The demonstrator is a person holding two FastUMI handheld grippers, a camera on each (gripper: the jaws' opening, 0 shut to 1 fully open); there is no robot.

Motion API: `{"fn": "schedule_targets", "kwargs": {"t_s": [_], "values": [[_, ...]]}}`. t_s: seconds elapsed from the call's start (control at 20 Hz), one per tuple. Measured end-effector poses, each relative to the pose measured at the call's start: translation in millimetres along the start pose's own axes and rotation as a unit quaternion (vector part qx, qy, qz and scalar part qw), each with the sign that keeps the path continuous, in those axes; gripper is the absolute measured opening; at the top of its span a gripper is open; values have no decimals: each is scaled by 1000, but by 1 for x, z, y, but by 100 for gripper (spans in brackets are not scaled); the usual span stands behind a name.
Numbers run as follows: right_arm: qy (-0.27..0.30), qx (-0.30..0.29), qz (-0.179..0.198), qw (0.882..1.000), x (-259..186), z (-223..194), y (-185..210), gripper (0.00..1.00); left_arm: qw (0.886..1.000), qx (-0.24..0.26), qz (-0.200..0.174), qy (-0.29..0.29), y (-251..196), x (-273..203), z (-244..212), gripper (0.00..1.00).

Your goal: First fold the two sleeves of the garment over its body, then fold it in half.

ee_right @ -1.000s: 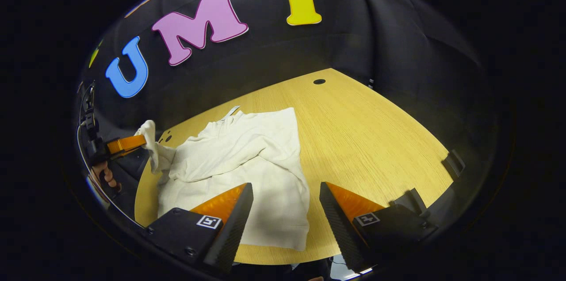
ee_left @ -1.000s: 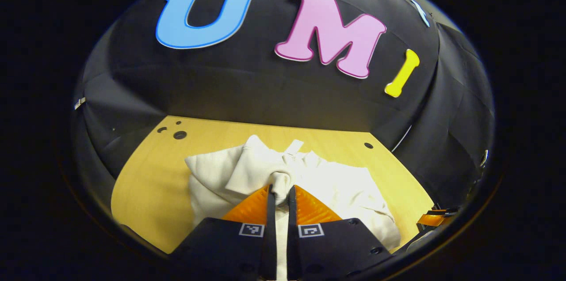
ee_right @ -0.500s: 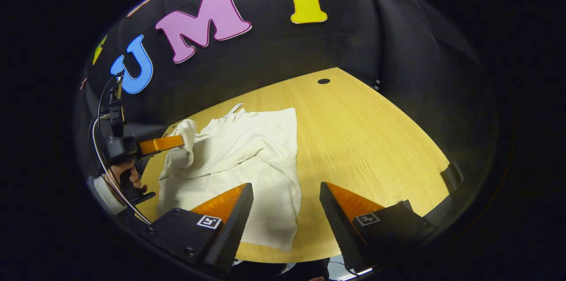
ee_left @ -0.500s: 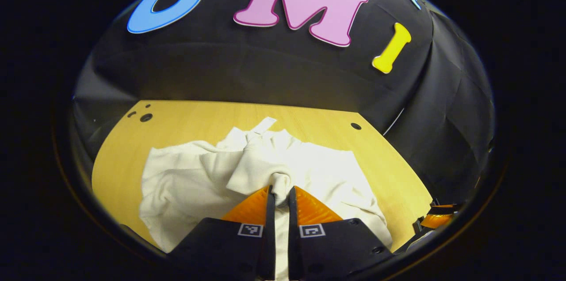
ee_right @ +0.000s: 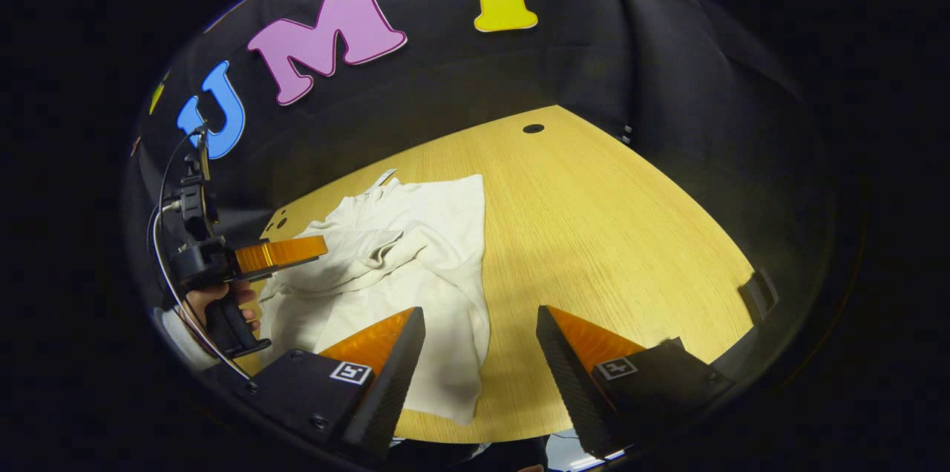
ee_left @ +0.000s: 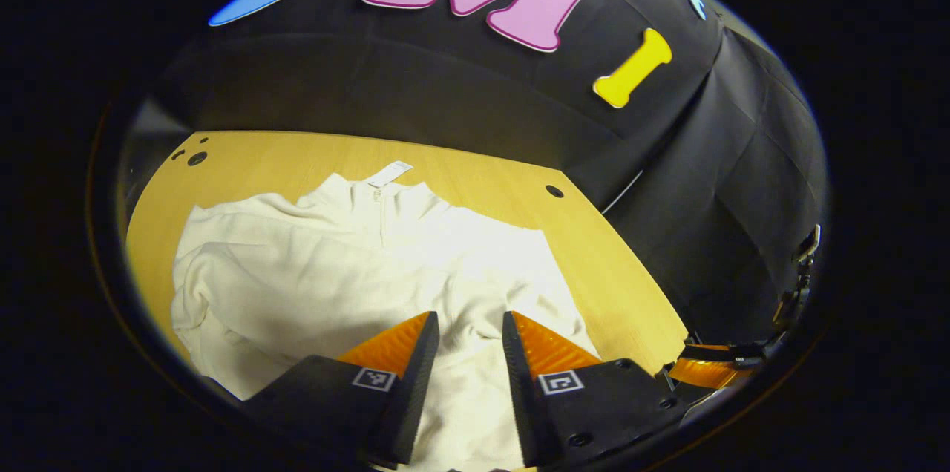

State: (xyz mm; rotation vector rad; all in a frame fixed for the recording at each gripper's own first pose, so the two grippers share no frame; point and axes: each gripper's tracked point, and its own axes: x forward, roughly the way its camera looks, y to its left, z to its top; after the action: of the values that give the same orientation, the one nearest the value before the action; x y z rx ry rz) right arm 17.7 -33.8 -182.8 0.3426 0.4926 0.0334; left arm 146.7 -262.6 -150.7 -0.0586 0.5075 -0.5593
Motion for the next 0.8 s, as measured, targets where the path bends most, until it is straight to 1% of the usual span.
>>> {"fn": "schedule_targets", "kwargs": {"t_s": [0.05, 0.1, 0.15, 0.2, 0.3, 0.4, 0.45, 0.5, 0.55, 0.7, 0.8], "values": [[3, -3, 1, 1000, 1, -1, 1, 94, 1000, 9, -9, 1, -6, -6, -1, 60], [5, -5, 2, 1000, 2, -4, 3, 93, 1000, 17, -14, 3, -8, -11, -5, 72], [9, -5, 5, 1000, 3, -6, 5, 93, 1000, 24, -13, 6, -6, -19, -11, 68], [13, -5, 8, 1000, 5, -9, 7, 94, 999, 29, -9, 11, -2, -27, -17, 72], [24, -9, 14, 1000, 6, -18, 12, 93, 999, 36, 7, 24, 10, -43, -35, 75], [35, -15, 15, 999, 5, -26, 14, 94, 998, 40, 26, 39, 25, -61, -55, 77], [41, -17, 15, 999, 5, -31, 14, 85, 998, 39, 38, 45, 36, -70, -65, 77], [47, -19, 16, 999, 5, -37, 14, 85, 997, 35, 49, 51, 44, -79, -73, 79], [54, -20, 16, 998, 5, -42, 14, 94, 996, 29, 63, 57, 56, -90, -82, 80], [74, -28, 18, 997, 3, -58, 15, 96, 992, 3, 103, 76, 85, -120, -107, 83], [88, -33, 18, 995, 3, -68, 15, 97, 987, -5, 136, 89, 107, -140, -123, 83]]}}
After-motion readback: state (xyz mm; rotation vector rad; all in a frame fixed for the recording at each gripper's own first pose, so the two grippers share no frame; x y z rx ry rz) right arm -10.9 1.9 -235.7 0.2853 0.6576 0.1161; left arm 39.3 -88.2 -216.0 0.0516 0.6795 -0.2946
